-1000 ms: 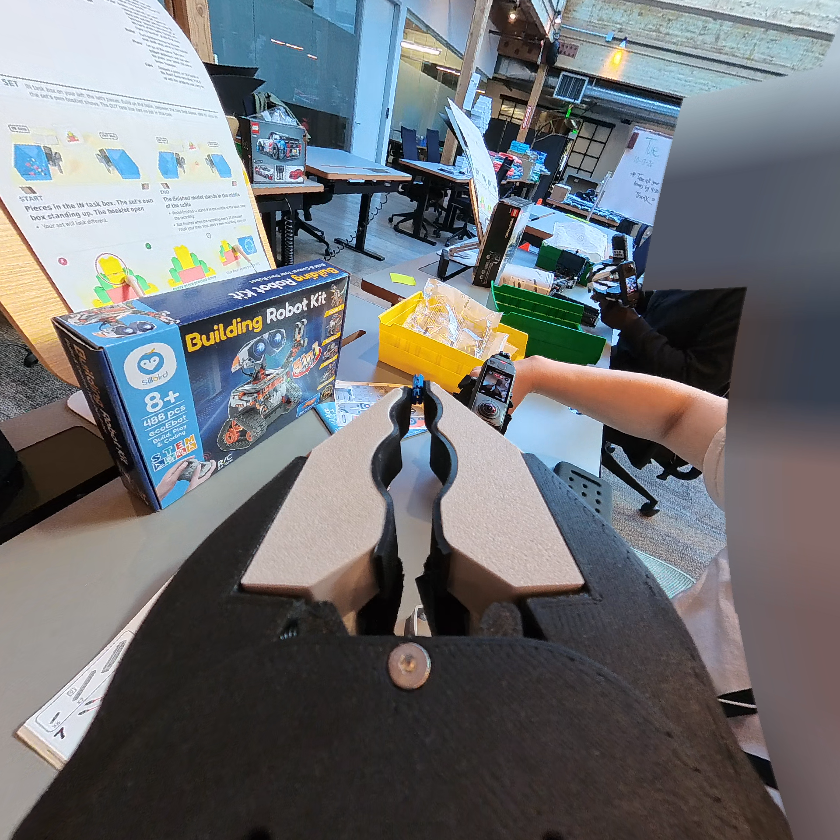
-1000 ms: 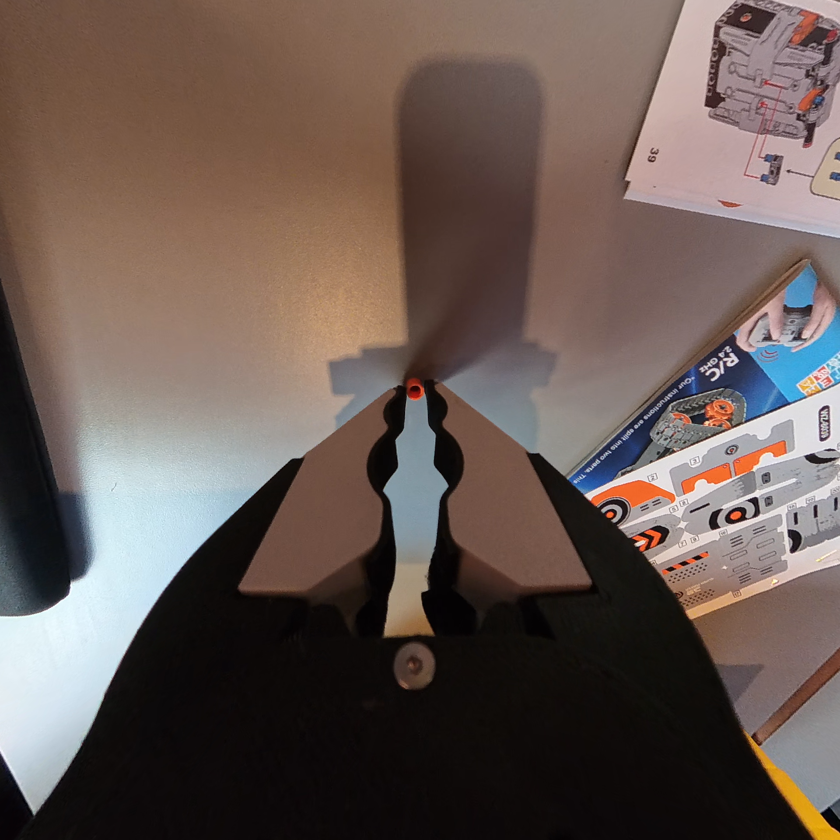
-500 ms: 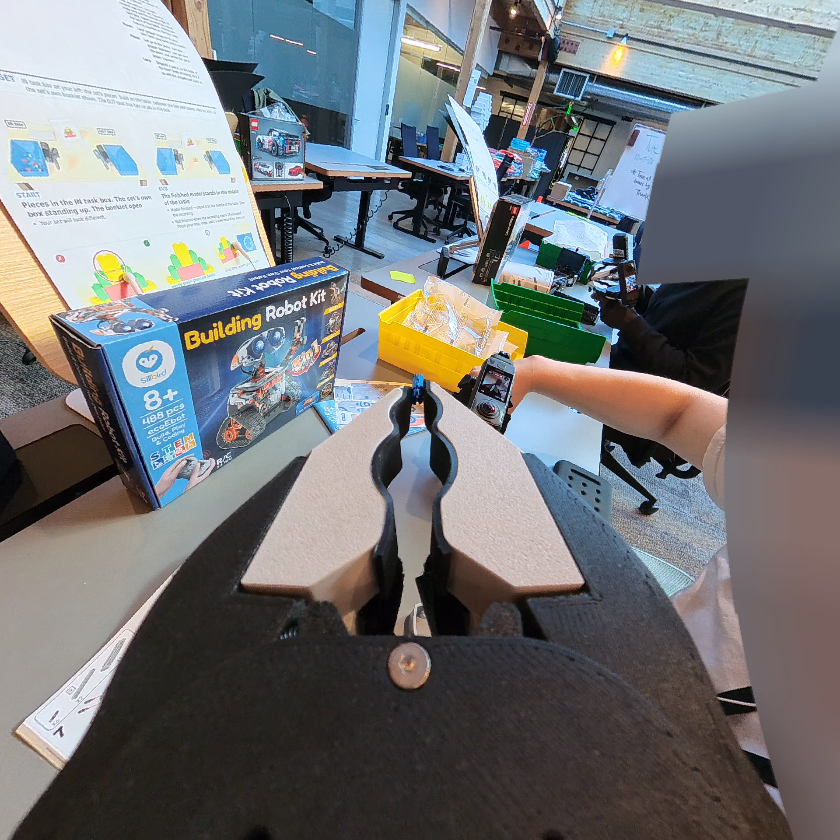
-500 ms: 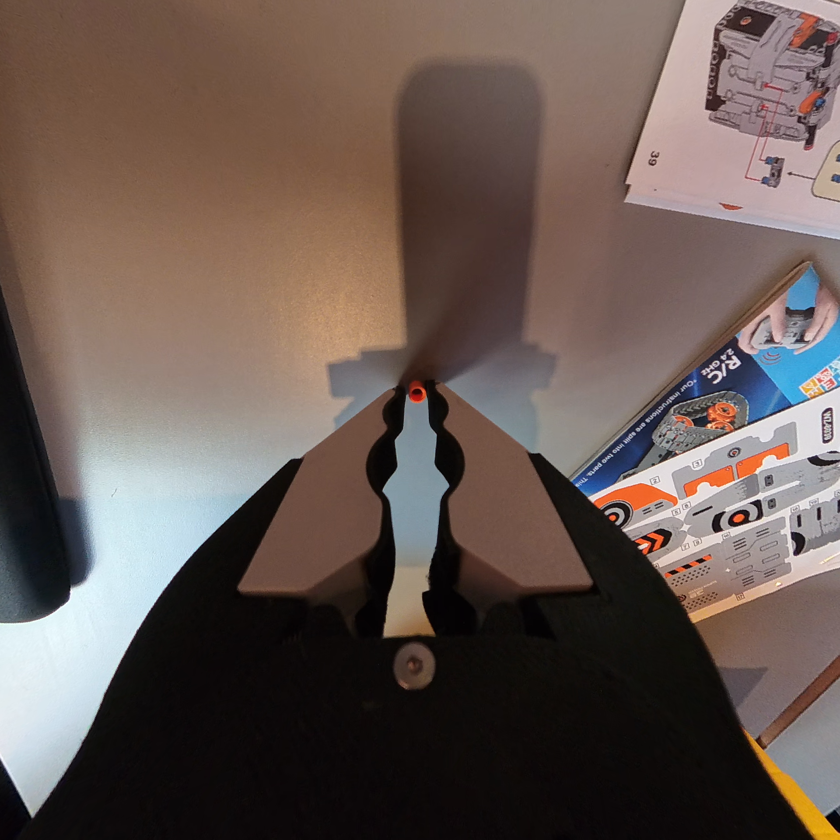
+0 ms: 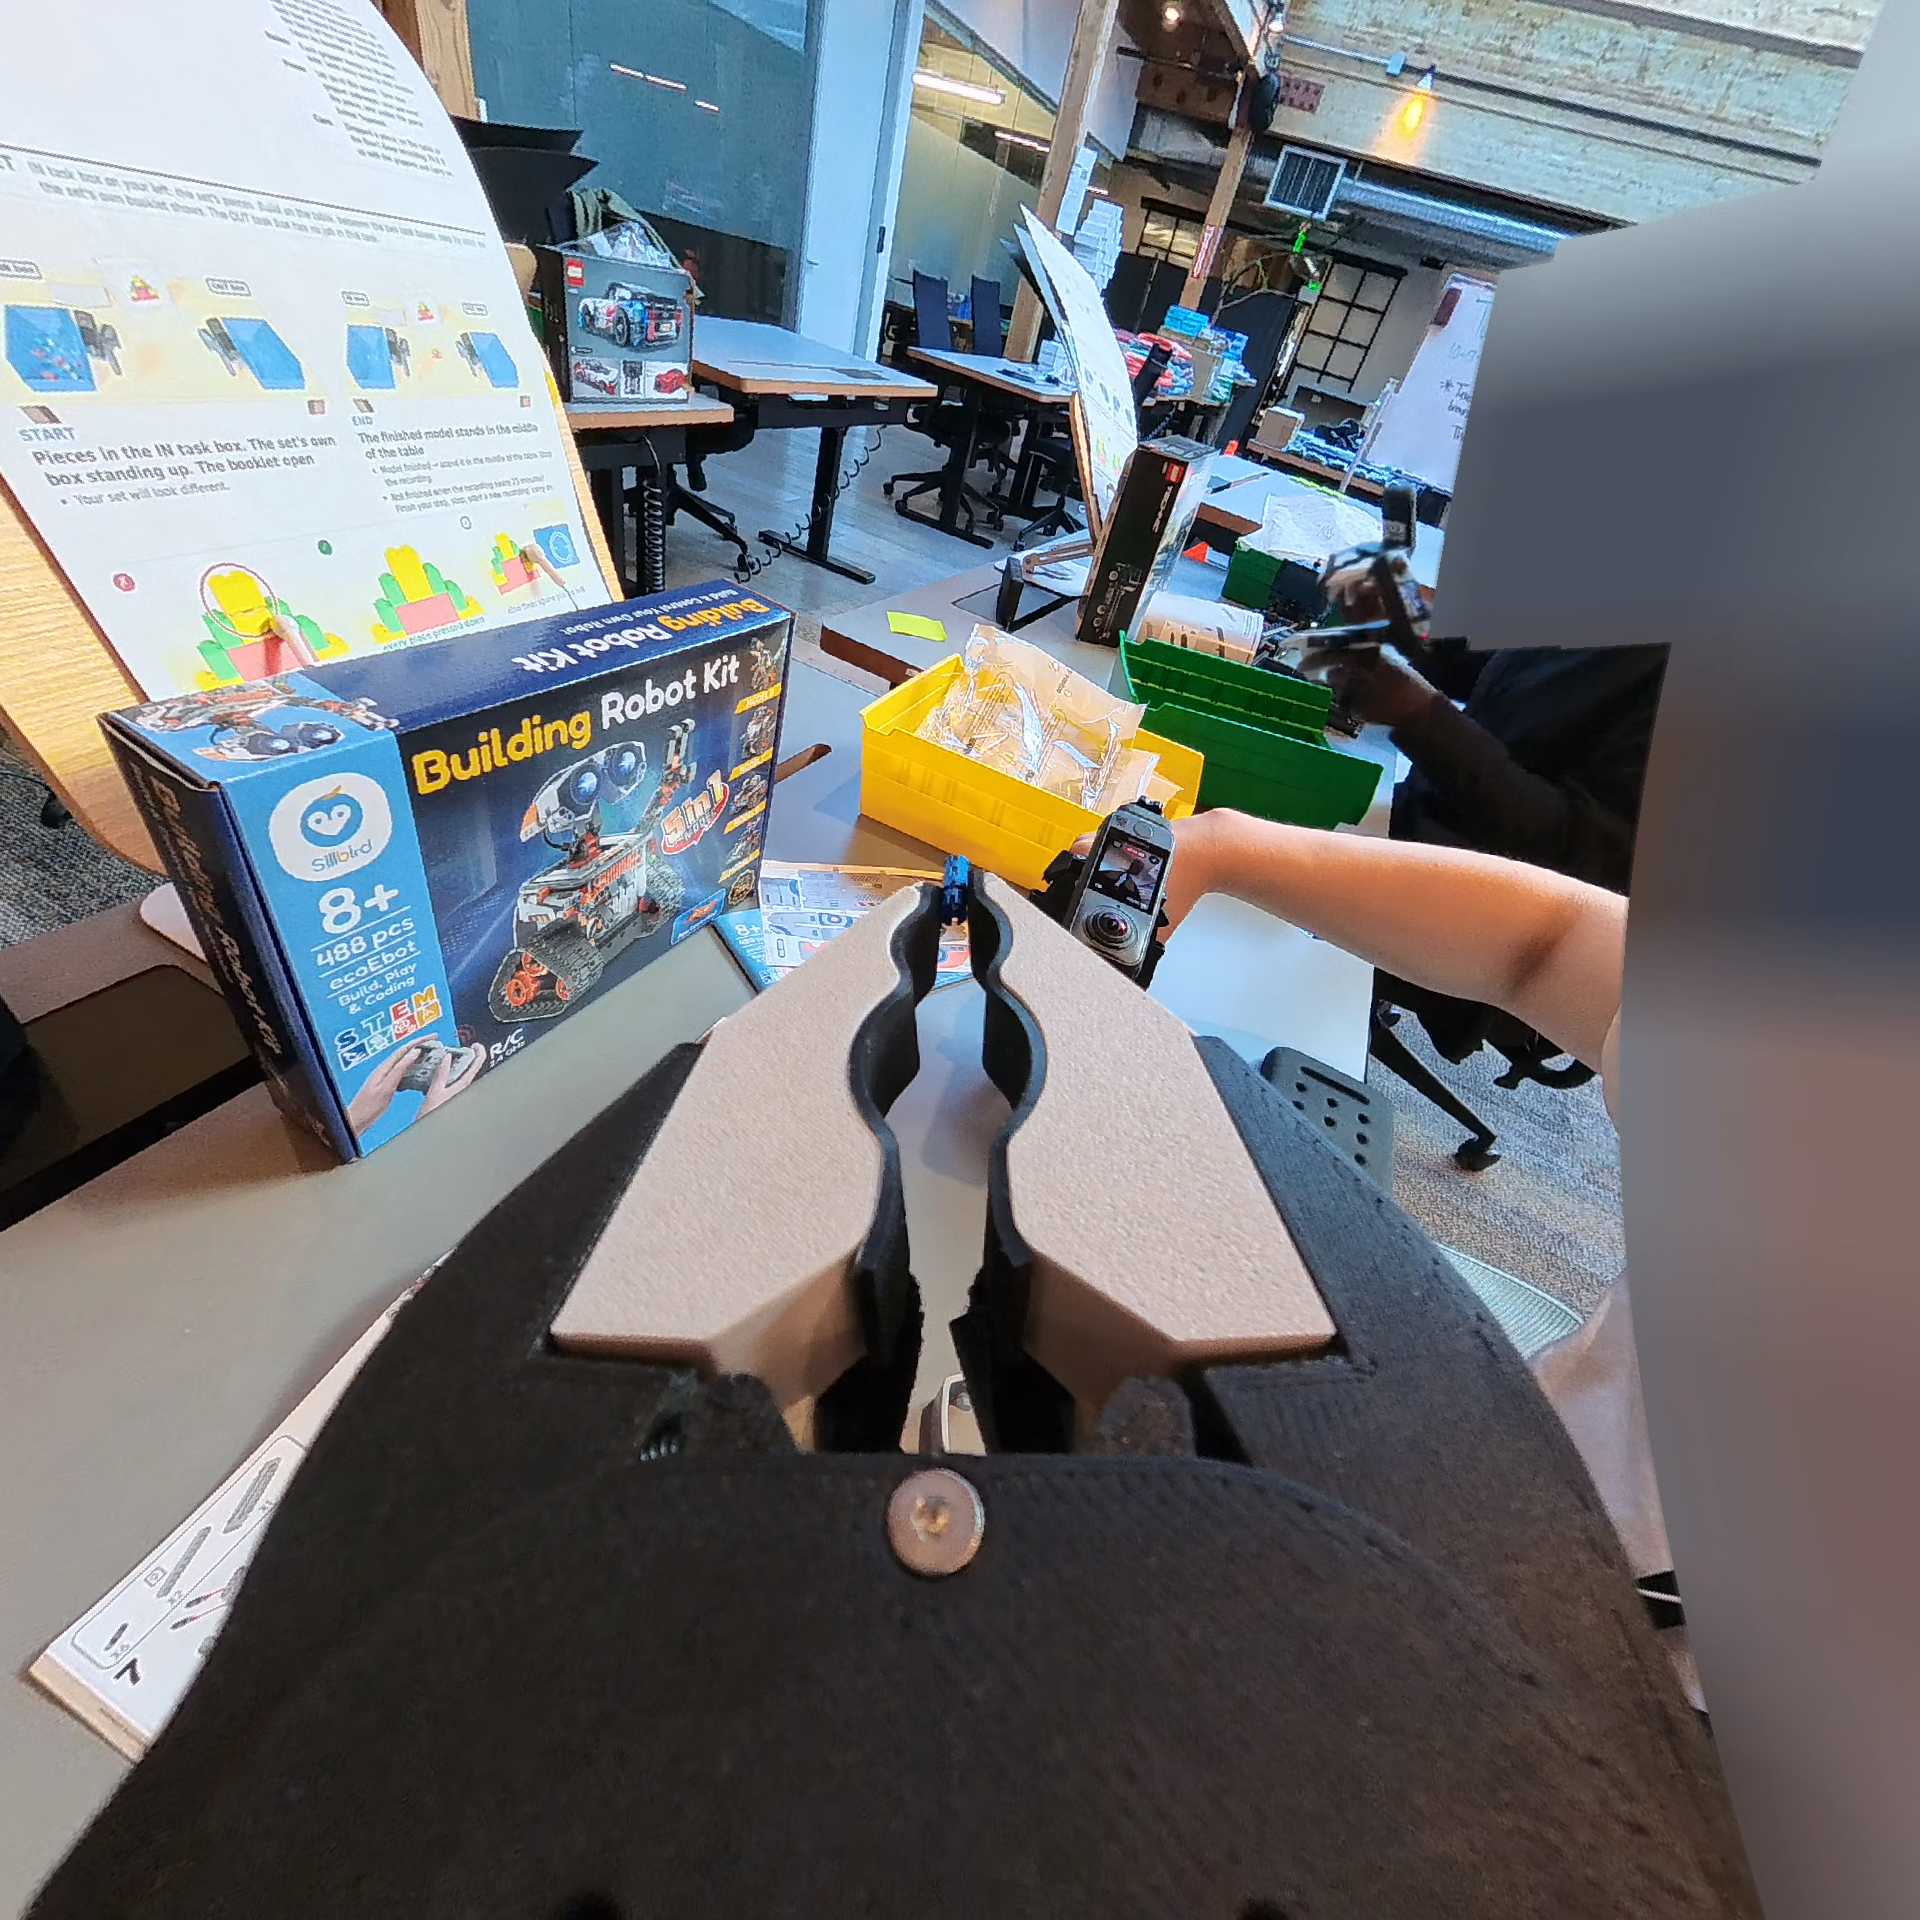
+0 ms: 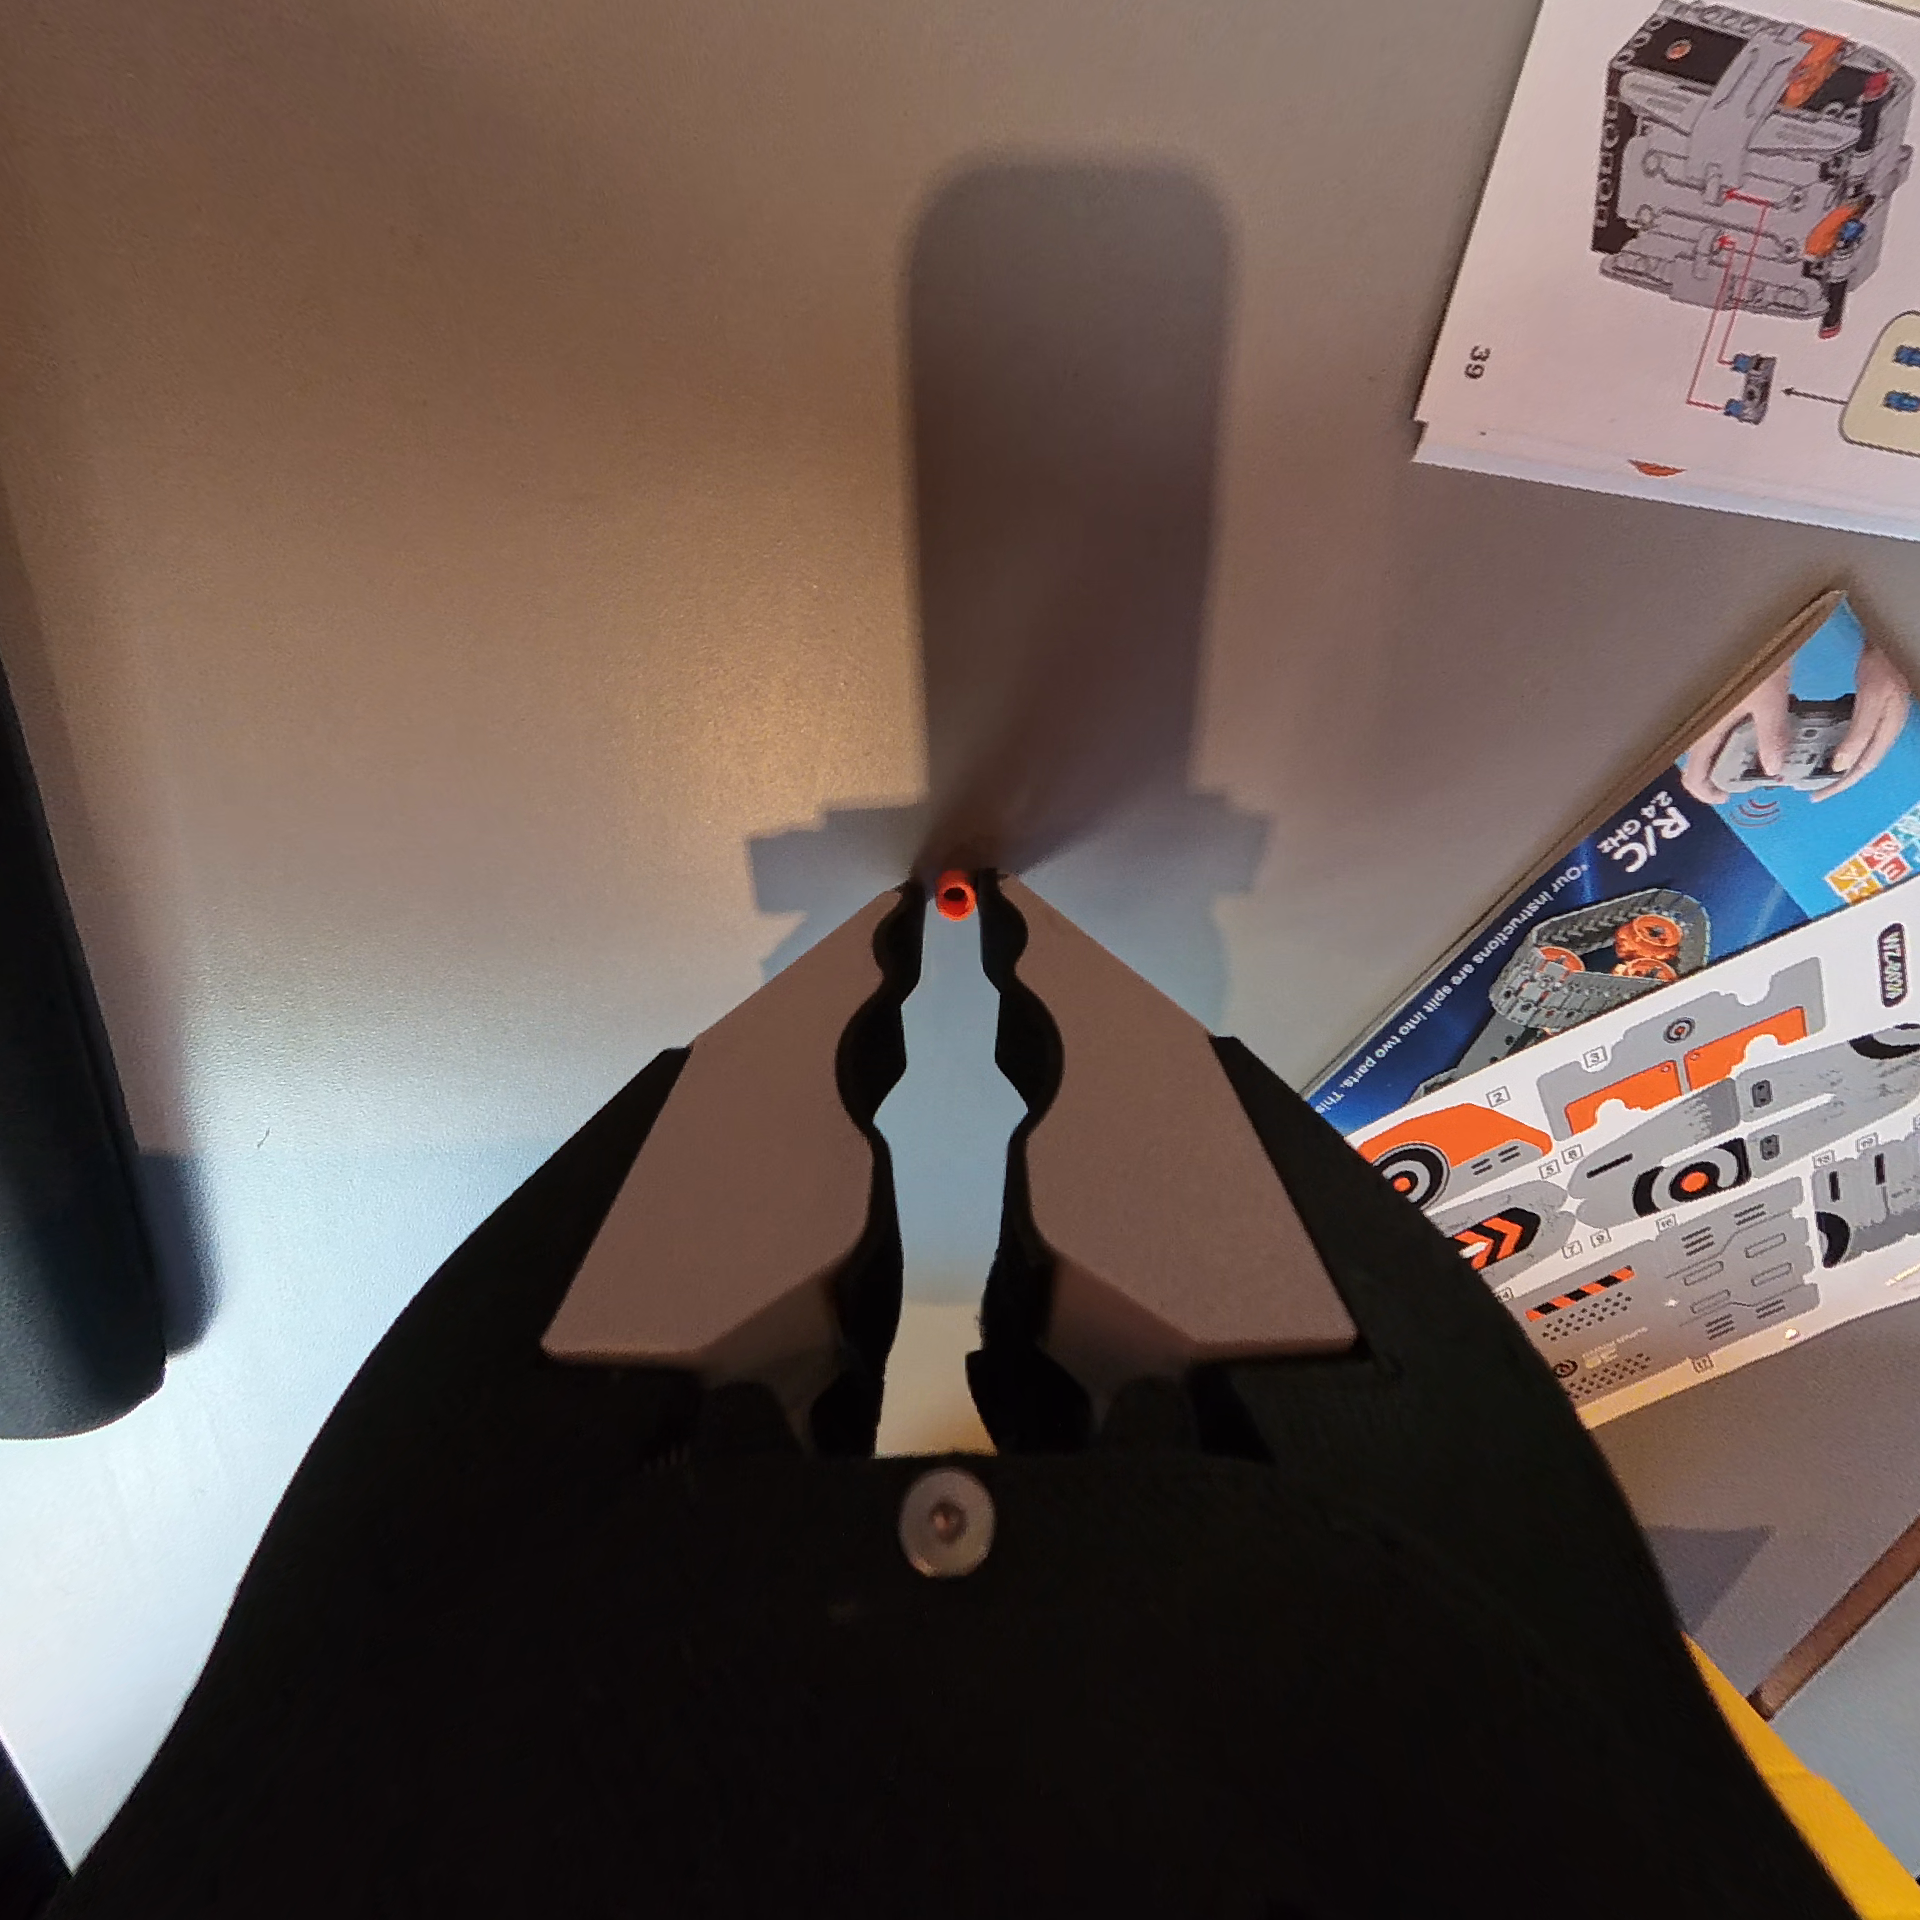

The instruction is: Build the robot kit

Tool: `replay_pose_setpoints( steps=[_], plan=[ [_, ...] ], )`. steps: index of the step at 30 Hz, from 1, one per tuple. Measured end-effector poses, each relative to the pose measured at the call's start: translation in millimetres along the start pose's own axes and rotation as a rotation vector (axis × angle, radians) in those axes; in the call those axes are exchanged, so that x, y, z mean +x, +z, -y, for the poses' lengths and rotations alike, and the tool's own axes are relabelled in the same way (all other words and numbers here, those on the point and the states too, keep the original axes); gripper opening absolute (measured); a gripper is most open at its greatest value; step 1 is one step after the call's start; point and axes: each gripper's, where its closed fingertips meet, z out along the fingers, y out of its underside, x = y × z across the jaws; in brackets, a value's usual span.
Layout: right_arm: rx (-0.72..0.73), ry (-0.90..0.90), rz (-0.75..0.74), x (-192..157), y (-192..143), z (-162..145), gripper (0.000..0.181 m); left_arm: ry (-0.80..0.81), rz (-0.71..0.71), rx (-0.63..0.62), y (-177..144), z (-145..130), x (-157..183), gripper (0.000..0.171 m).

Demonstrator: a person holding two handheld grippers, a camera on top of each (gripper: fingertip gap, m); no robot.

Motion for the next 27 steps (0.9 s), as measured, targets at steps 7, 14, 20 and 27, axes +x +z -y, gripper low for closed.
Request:
replay_pose_setpoints(
  steps=[7,14,20,27],
  plan=[
    [0.005,-0.001,-0.005,1,0,1,0.007,-0.001,0.001,0.0,0,0,0,0.003],
    [0.114,0.06,-0.085,17,-10,8,0.007,-0.001,-0.006,-0.007,4,-1,0,0.003],
    [0.904,0.323,-0.294,99,-70,71,0.005,-0.011,-0.045,-0.071,34,-13,2,0.003],
    [1.241,0.118,-0.34,101,-153,158,0.006,-0.018,-0.131,-0.127,62,-26,12,0.003]
  ],
)
